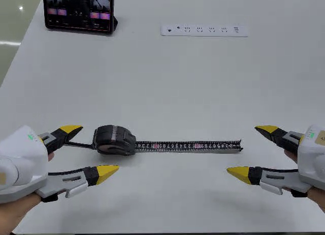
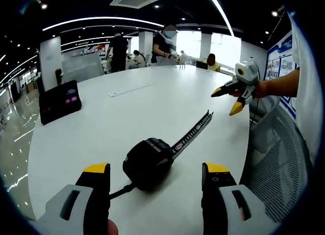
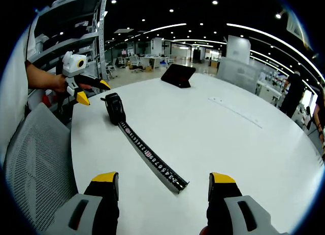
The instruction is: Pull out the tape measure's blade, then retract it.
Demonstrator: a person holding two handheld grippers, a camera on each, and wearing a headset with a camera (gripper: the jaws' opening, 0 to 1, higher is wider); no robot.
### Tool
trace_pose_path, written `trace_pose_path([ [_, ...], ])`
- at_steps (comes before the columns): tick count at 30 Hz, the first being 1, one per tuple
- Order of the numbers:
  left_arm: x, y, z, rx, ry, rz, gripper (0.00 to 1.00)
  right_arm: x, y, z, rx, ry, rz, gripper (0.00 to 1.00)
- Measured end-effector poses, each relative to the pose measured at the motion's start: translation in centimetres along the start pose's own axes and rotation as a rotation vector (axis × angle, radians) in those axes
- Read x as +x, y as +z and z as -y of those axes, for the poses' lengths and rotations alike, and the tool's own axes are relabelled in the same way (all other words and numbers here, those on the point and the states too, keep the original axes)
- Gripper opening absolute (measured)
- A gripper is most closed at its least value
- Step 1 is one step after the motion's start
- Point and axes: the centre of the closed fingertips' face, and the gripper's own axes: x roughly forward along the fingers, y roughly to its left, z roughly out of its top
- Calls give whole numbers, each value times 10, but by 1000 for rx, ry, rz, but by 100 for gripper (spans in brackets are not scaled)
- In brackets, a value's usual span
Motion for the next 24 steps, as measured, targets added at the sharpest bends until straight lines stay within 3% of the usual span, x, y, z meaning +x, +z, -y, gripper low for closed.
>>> trace_pose_path([
  [11,-7,-10,5,-40,23,7,77,-3,-7,-7,21,-7,1,76],
  [24,-15,-26,12,-76,28,-14,81,-8,-21,-16,32,-5,-15,84],
])
